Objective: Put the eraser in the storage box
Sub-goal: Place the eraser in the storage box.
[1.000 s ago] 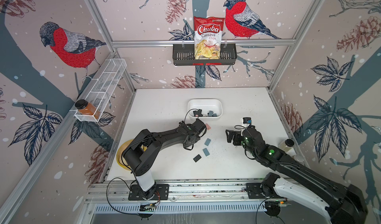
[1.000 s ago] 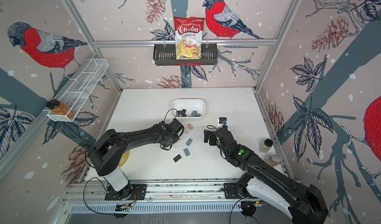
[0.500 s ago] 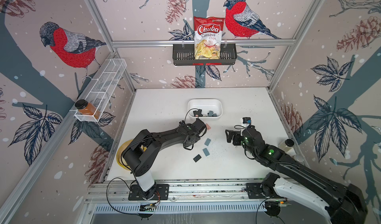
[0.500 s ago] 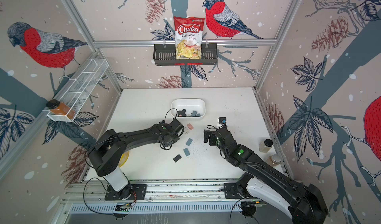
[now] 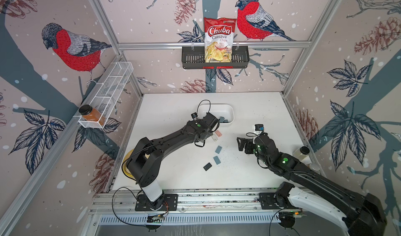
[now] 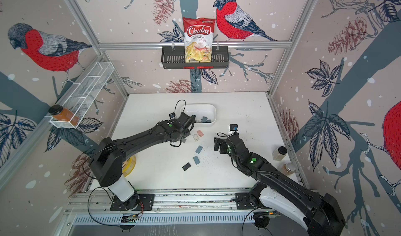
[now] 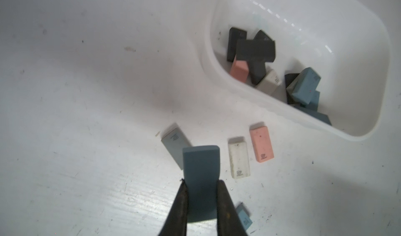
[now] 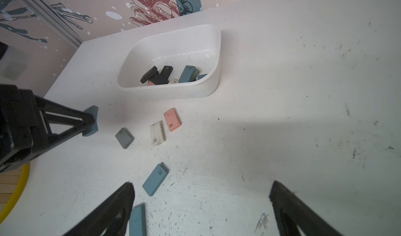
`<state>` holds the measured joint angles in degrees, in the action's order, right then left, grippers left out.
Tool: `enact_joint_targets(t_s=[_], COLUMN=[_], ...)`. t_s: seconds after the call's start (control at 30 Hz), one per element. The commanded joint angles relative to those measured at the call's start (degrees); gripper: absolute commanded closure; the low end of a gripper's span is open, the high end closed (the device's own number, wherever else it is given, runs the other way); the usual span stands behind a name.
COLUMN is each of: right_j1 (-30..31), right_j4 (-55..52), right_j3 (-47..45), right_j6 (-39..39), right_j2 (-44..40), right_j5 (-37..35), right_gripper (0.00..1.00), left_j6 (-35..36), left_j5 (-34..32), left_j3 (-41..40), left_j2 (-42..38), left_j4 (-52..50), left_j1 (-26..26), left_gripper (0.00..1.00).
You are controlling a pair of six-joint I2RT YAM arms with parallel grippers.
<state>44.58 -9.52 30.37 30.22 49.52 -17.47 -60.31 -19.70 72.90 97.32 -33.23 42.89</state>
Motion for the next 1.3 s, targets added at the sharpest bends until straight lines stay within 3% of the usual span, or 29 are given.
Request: enact_joint_targets(t_s=[0.0,0.37,0.57,0.93,1.17,1.27], right_j1=[0.2,0.6,0.7,0.8,0.8,0.9], right_j4=[1.0,0.8,1.0,1.1,1.2,1.2], right_j3=[-0.2,-1.2,-1.5,-1.9,-1.9,-2.0], right_j6=[0.9,1.4,1.3,1.2,1.2,1.2], right_j2=[-0.1,-0.3,-0.2,-0.3,-0.4,-0.4], right_j5=[0.1,-0.1,0.1,0.3,0.6,0.5], right_gripper=[0.0,0.0,0.0,0.0,0.0,0.0], left_j6=[7.7,20.7,22.4,22.5,22.9,23.1], left_j5=[-1.3,4.4,6.0,7.4,8.4,9.4], left_j3=[4.7,21.1,26.9,29.4,29.6,29.7], left_j2=[2.2,17.0,23.9,28.3,28.6,28.6], left_j4=[0.5,5.3,4.7,3.9,3.7,4.0], left_j1=[-1.6,-7.0,-8.3,-8.8,-8.8,-8.8], left_gripper=[0.81,0.8,0.82,0.79,0.71,0.59])
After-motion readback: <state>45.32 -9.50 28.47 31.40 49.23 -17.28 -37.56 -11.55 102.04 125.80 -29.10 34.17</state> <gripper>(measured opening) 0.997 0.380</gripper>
